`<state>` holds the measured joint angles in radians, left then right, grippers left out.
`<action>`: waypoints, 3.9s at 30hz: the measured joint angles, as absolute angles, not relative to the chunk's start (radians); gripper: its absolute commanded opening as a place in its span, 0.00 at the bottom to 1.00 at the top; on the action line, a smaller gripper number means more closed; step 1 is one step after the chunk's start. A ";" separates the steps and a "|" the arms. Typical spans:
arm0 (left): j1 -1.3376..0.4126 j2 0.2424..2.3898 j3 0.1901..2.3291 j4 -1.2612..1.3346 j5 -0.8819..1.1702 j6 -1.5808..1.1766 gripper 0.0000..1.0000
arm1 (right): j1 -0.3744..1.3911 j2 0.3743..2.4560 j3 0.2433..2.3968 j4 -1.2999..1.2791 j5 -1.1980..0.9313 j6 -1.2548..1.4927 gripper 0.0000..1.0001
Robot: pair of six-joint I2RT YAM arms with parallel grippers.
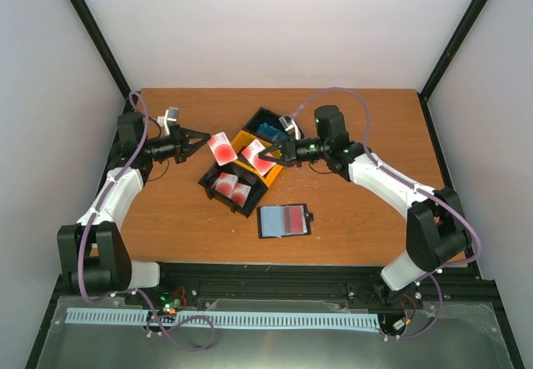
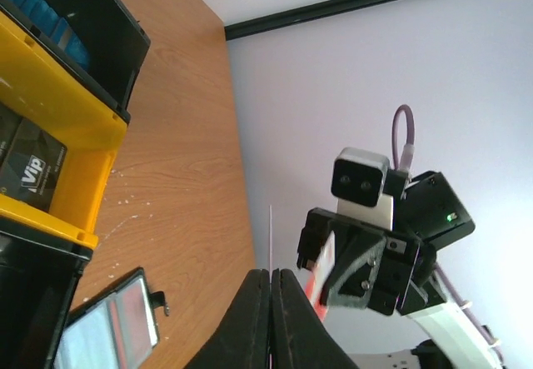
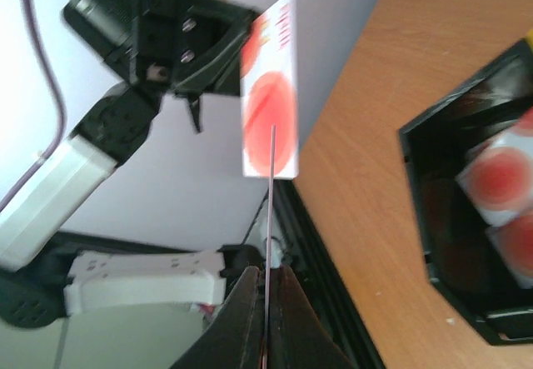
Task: Put the credit cards into the card holder
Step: Adjust the storage box at the center of the board, then insert the credit card into the card holder.
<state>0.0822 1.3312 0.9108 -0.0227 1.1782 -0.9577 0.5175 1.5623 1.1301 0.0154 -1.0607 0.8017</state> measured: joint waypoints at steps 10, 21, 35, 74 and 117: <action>-0.117 1.288 0.887 -0.195 1.067 -0.743 0.01 | 0.490 1.417 0.900 -0.171 -0.632 0.713 0.03; -0.439 1.379 0.823 -0.413 0.834 -0.593 0.01 | 0.550 1.180 0.532 -0.140 -0.389 0.741 0.03; -0.508 1.479 0.809 -0.521 0.691 -0.580 0.01 | 0.738 1.306 0.374 0.271 -0.229 0.862 0.03; -0.538 1.496 0.875 -0.614 0.451 -0.634 0.00 | 0.795 1.485 0.264 0.650 -0.186 0.962 0.03; -0.603 1.545 0.873 -0.648 0.442 -0.694 0.01 | 0.969 1.527 0.491 0.355 -0.028 1.022 0.69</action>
<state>-0.6033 1.5448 0.8730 -0.6476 0.4419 -0.6945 0.9691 1.5272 0.4908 0.3553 -0.0284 1.0218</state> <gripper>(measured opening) 0.021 0.665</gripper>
